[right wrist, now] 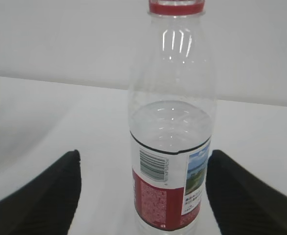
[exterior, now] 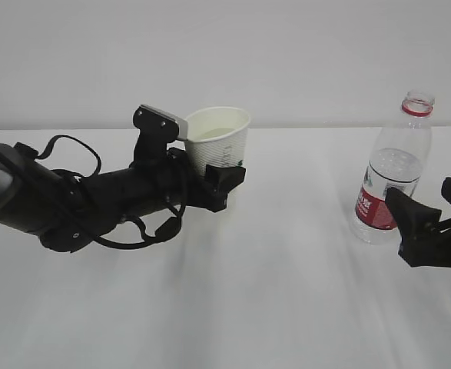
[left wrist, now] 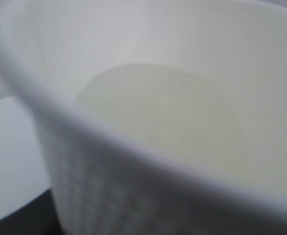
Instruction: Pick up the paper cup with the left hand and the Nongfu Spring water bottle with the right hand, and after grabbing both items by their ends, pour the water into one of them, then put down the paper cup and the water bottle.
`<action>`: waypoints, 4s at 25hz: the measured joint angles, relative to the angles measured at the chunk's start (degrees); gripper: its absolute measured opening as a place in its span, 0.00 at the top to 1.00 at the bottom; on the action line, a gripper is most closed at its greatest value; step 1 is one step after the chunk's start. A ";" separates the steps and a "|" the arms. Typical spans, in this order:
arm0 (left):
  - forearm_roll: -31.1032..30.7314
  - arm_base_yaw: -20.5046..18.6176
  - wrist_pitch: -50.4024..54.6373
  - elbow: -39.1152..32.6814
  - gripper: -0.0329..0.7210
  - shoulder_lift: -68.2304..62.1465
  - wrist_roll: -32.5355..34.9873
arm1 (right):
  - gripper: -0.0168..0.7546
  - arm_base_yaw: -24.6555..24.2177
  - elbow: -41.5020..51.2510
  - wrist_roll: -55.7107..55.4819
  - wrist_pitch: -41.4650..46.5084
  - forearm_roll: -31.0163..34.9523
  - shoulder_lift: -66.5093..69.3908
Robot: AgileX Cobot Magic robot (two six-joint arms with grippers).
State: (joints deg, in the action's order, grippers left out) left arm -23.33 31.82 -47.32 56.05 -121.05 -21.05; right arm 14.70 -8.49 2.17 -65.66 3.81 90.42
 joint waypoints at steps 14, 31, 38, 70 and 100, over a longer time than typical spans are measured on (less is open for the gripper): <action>0.00 -6.23 -6.31 -6.27 0.36 0.00 0.84 | 0.21 0.00 0.00 0.00 0.00 -0.13 0.00; 0.32 -12.20 -11.77 -9.65 0.36 0.00 5.61 | 0.21 0.00 0.31 -1.30 0.00 -0.21 0.00; 1.09 -13.62 -13.60 -10.33 0.37 0.00 5.61 | 0.21 0.00 0.31 -1.42 0.00 -0.21 0.00; 10.93 -21.47 -16.23 -17.52 0.37 2.72 8.99 | 0.21 0.00 0.31 -1.32 0.00 -0.11 0.00; 18.89 -21.47 -16.23 -27.04 0.37 5.59 11.33 | 0.21 0.00 0.31 -1.32 0.00 -0.02 0.00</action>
State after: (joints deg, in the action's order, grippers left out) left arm -4.44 10.35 -63.55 29.01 -115.46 -9.72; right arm 14.70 -8.18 0.86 -65.66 3.79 90.42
